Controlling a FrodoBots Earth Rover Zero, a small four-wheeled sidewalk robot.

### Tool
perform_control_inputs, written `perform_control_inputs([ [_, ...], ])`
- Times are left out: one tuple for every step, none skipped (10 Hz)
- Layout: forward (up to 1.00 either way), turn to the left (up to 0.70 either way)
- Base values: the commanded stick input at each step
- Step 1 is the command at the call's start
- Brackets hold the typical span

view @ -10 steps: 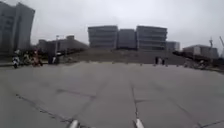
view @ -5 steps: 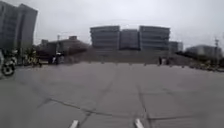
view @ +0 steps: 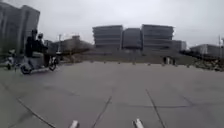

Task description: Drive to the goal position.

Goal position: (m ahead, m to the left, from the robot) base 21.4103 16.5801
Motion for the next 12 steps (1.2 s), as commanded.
perform_control_inputs([
  [0.0, 0.0],
  [0.0, 0.0],
  [0.0, 0.0],
  [0.0, 0.0],
  [0.0, 0.0],
  [0.06, 0.0],
  [0.27, 0.0],
  [0.48, 0.0],
  [0.69, 0.0],
  [0.89, 0.0],
  [1.0, -0.28],
  [1.0, -0.39],
])
